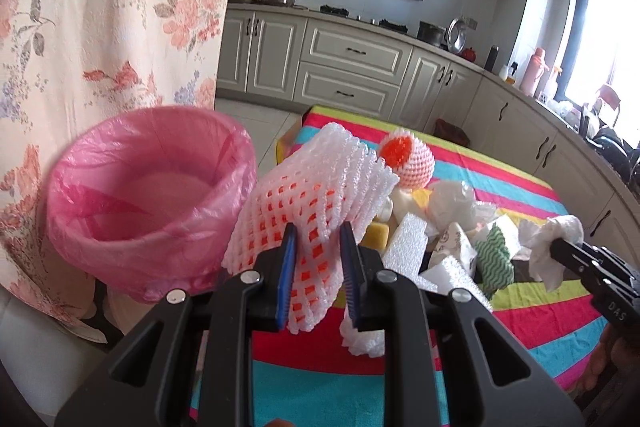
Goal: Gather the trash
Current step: 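Carry both items over the pink bin and open both grippers to drop them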
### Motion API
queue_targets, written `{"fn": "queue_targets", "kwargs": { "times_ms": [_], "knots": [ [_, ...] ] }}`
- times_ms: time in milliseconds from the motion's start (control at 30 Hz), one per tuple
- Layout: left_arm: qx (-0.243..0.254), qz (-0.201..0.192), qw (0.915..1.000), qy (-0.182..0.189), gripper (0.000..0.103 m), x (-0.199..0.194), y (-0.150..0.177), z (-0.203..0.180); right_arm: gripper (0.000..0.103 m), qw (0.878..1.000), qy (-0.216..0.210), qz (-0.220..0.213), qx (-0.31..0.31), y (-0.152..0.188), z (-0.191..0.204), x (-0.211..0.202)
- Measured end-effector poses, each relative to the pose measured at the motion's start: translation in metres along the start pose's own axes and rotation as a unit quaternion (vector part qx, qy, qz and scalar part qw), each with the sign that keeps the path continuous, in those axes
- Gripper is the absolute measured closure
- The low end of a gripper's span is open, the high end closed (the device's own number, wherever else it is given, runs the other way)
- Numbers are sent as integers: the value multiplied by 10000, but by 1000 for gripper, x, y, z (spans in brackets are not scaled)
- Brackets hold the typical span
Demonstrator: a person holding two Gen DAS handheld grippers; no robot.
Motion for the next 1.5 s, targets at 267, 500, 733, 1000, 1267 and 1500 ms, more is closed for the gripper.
{"fn": "queue_targets", "kwargs": {
  "times_ms": [267, 500, 733, 1000, 1267, 1500],
  "knots": [
    [4, -507, 9982, -328, 82, -39, -33, 25, 73, 9989, -307, -235, -257, -35, 39, 3],
    [-154, -811, 9941, -697, 82, -64, -56, 66, 73, 9960, -758, -291, -368, -69, 87, 18],
    [-254, -904, 9917, -882, 82, -70, -76, 101, 73, 9906, -1231, -287, -533, -105, 150, 41],
    [-414, -929, 9898, -995, 82, -72, -85, 129, 73, 9827, -1625, -263, -846, -133, 222, 67],
    [-529, -974, 9881, -1066, 80, -78, -90, 149, 70, 9774, -1819, -102, -1068, -135, 265, 94],
    [-684, -962, 9882, -977, 55, -74, -92, 158, 28, 9747, -1844, -17, -1262, -133, 282, 113]
  ]
}}
Point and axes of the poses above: each gripper's, at about its wrist camera, not at the fingertips, and x roughly the way its jaws point, z to its left, y to its underside, the point moved 3 cm from there along x, roughly the way its jaws point, and after that the axes turned 12 degrees about y, right-handed, at the moved point
